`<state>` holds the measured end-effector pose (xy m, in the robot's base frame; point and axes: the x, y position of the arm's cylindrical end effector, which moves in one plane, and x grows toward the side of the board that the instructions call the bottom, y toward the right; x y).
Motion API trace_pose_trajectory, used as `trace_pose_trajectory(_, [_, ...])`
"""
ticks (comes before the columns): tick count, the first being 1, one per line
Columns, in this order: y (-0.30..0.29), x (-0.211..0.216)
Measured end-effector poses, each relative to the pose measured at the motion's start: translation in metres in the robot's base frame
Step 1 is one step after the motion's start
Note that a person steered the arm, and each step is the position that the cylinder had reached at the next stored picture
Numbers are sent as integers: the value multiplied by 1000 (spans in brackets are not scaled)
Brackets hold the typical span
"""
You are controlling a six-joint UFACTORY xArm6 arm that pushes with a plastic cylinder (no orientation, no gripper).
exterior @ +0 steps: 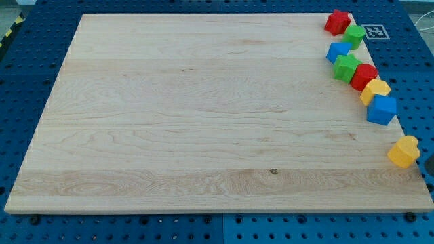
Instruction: Push the yellow heart closer to the blue cube
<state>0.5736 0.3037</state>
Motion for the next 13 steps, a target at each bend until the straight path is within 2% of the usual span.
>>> trace_pose_trajectory(2, [-58, -6])
trace_pose_trajectory(3, [-63, -22])
trace_pose_trajectory(4, [-63, -25])
trace_pose_trajectory(6, [-53, 5])
trace_pose_trajectory(7, [-30, -4])
trace_pose_trajectory(10, [-31, -41])
trace_pose_trajectory(13, [-31, -43])
